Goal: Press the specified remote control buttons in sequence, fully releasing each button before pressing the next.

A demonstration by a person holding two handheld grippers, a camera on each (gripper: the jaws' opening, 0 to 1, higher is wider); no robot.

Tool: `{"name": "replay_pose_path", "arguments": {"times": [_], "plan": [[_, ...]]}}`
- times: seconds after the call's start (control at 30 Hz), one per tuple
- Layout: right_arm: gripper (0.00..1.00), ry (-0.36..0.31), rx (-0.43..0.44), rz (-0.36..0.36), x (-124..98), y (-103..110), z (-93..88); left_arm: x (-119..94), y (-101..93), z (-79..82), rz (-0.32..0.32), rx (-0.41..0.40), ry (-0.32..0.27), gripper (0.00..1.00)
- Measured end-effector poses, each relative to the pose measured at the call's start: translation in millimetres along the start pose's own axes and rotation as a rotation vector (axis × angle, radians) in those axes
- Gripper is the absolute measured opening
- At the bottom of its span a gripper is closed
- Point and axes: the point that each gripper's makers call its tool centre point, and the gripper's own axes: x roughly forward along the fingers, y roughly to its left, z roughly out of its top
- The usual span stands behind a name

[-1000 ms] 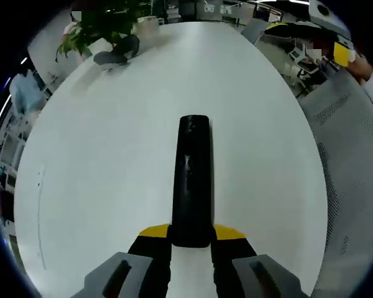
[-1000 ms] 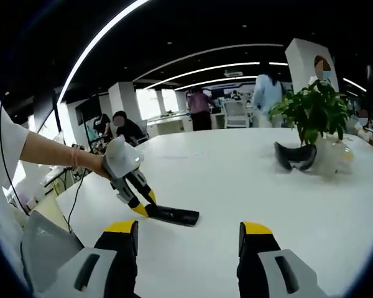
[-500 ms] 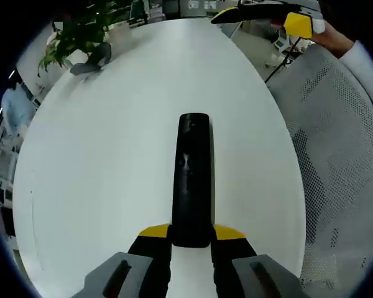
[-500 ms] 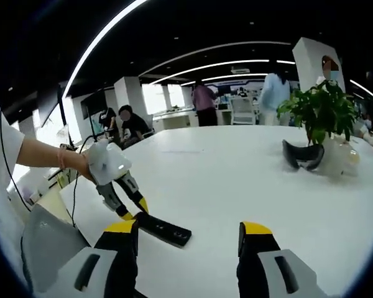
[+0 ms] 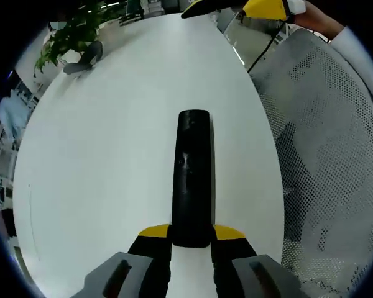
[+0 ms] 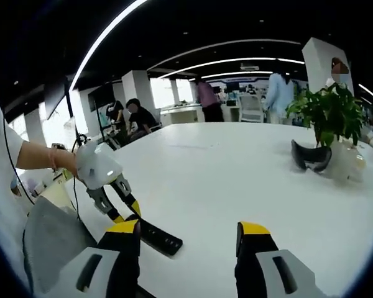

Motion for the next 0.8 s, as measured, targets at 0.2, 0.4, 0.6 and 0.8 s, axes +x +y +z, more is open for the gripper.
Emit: {"name": "replay_pose_path", "arguments": {"times": [0.2, 0.4, 0.6, 0.8], "plan": [[0.59, 0.034, -0.036, 0.033, 1, 9, -3.4, -2, -14.1, -3.6, 0.002, -0.003, 0.020, 0.24], [0.55, 0.144, -0.048, 0.168, 4, 35, -20.8, -3, -24.8, -6.3, 0.005, -0.021, 0.047, 0.24], [0.52, 0.237, -0.123, 0.250, 12, 56, -35.2, -4, -33.3, -8.7, 0.003, -0.020, 0.060, 0.24], [0.44, 0.314, -0.179, 0.307, 17, 65, -48.3, -4, -33.8, -9.0, 0.006, -0.024, 0.052, 0.24]]}}
